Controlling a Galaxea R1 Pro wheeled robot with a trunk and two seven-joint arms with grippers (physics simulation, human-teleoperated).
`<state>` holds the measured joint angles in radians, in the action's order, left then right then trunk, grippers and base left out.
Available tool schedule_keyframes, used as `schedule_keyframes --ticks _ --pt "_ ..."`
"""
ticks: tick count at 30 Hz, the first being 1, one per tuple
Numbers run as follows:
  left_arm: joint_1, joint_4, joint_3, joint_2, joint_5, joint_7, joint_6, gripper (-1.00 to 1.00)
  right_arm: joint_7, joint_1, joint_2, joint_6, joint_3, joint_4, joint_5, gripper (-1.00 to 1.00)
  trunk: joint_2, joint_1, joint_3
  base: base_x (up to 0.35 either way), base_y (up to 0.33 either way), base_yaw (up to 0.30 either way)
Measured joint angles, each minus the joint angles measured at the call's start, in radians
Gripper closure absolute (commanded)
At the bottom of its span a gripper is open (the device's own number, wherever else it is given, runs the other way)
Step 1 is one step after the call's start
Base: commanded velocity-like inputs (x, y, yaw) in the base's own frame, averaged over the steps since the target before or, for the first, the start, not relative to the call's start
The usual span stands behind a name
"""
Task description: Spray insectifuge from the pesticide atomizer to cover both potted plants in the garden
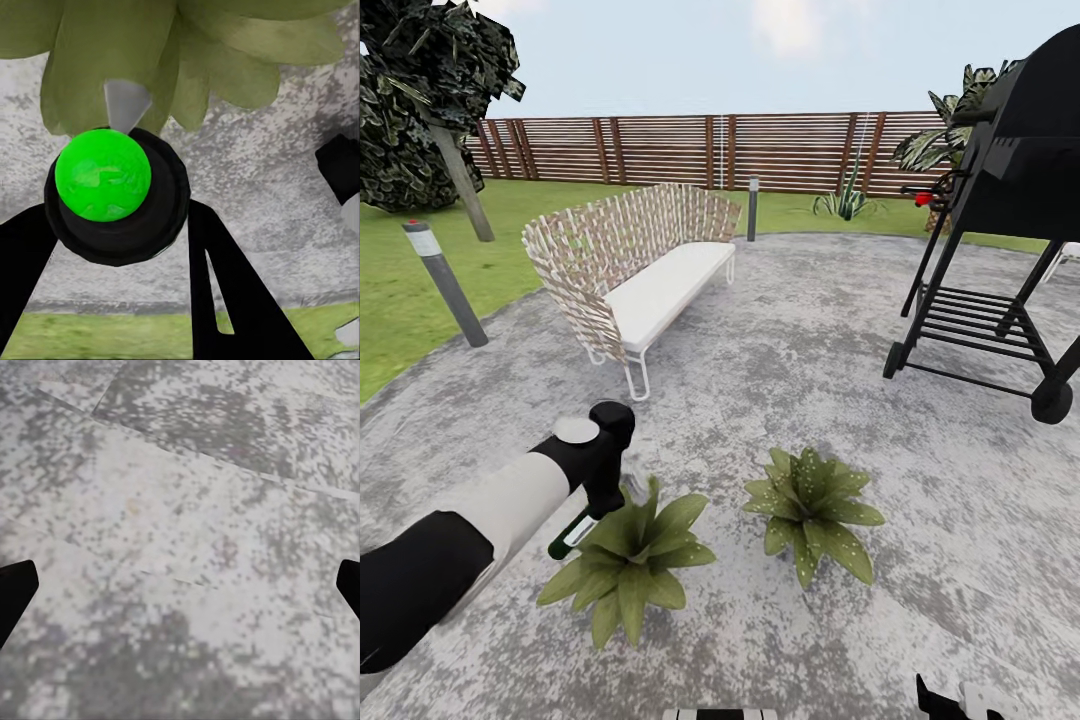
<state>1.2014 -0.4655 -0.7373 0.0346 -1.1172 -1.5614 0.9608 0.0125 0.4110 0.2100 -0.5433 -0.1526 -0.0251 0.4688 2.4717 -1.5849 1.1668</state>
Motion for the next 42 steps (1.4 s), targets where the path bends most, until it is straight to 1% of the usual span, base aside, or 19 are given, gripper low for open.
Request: schedule_keyframes --ticks 2,4,5,7,8,10,11,13,15,16,17,19,21,24,28,34,35,39,42 --pt "-0.020 0.000 -0.004 -0.022 -0.018 0.000 0.001 1.00 0.000 0.000 0.000 0.000 0.000 0.000 0.000 -1.00 0.000 0.000 0.000 0.000 0.000 0.000" --pt "-0.032 -0.001 -0.008 -0.033 -0.026 0.000 0.002 1.00 0.000 0.000 0.000 0.000 0.000 0.000 0.000 -1.00 0.000 0.000 0.000 0.000 0.000 0.000" --pt "-0.034 -0.001 -0.010 -0.034 -0.029 0.001 0.003 1.00 0.000 0.000 0.000 0.000 0.000 0.000 0.000 -1.00 0.000 0.000 0.000 0.000 0.000 0.000" --pt "-0.035 0.000 -0.010 -0.028 -0.032 0.000 0.001 1.00 0.001 0.000 0.000 0.000 0.000 0.000 0.000 -1.00 0.000 0.000 0.000 0.000 0.000 0.000" --pt "-0.036 0.001 -0.008 -0.018 -0.033 0.000 0.000 1.00 0.001 0.000 0.000 0.000 0.000 0.000 0.000 -1.00 0.000 0.000 0.000 0.000 0.000 0.000" --pt "-0.035 0.000 -0.006 0.036 -0.035 0.000 -0.004 1.00 0.001 0.000 0.000 0.000 0.000 0.000 0.000 -1.00 0.000 0.000 0.000 0.000 0.000 0.000" --pt "-0.035 -0.002 -0.003 0.053 -0.033 0.000 -0.005 1.00 0.001 0.000 0.000 0.000 0.000 0.000 -0.001 -1.00 0.000 0.000 0.000 0.000 0.000 0.000" --pt "-0.035 -0.007 -0.002 0.061 -0.032 0.000 -0.006 1.00 0.001 0.000 0.000 0.000 0.000 -0.001 0.000 -1.00 0.000 0.000 0.000 0.000 0.000 0.000" --pt "-0.036 -0.011 -0.004 0.058 -0.031 0.000 -0.003 1.00 0.001 0.000 0.000 0.000 0.000 -0.001 0.000 -1.00 0.000 0.000 0.000 0.000 0.000 0.000" --pt "-0.036 -0.013 -0.004 0.051 -0.031 0.000 -0.001 1.00 0.001 0.000 0.000 0.000 0.000 -0.001 0.000 -1.00 0.000 0.000 0.000 0.000 0.000 0.000" --pt "-0.036 -0.014 -0.004 0.040 -0.030 0.000 0.001 1.00 0.001 0.000 0.000 0.000 0.000 -0.001 0.000 -1.00 0.000 0.000 0.000 0.000 0.000 0.000" --pt "-0.036 -0.015 -0.003 0.000 -0.030 0.000 0.004 1.00 0.001 0.000 0.000 0.000 0.000 -0.001 0.000 -1.00 0.000 0.000 0.000 0.000 0.000 0.000" --pt "-0.036 -0.015 -0.005 -0.012 -0.031 0.000 0.005 1.00 0.001 0.000 0.000 0.000 0.000 -0.001 0.000 -1.00 0.000 0.000 0.000 0.000 0.000 0.000" --pt "-0.036 -0.016 -0.006 -0.014 -0.032 0.000 0.006 1.00 0.001 0.000 0.000 0.000 0.000 -0.001 0.000 -1.00 0.000 0.000 0.000 0.000 -0.017 0.000" --pt "-0.036 -0.016 -0.004 -0.013 -0.031 0.000 0.006 1.00 0.001 0.000 0.000 -0.001 0.000 -0.001 0.000 -1.00 0.000 0.000 0.000 -0.004 -0.201 0.000" --pt "-0.036 -0.014 -0.004 -0.012 -0.032 0.000 0.006 1.00 0.001 0.000 0.000 0.000 0.000 -0.001 0.000 -1.00 0.000 0.000 0.000 -0.217 -0.185 0.000" --pt "-0.036 -0.014 -0.004 -0.010 -0.032 0.000 0.006 1.00 0.001 0.000 0.000 0.000 0.000 0.000 0.000 -1.00 0.000 0.000 0.000 -0.249 -0.110 0.000" --pt "-0.037 -0.007 0.000 0.014 -0.032 0.000 0.006 1.00 0.001 0.000 0.000 0.000 0.000 -0.001 -0.001 -1.00 0.000 0.000 0.000 -0.081 -0.032 0.000" --pt "-0.038 -0.010 0.002 0.015 -0.032 0.000 0.006 1.00 0.000 0.000 0.000 0.000 0.000 -0.001 0.000 -1.00 0.000 0.000 0.000 -0.007 -0.003 0.000"
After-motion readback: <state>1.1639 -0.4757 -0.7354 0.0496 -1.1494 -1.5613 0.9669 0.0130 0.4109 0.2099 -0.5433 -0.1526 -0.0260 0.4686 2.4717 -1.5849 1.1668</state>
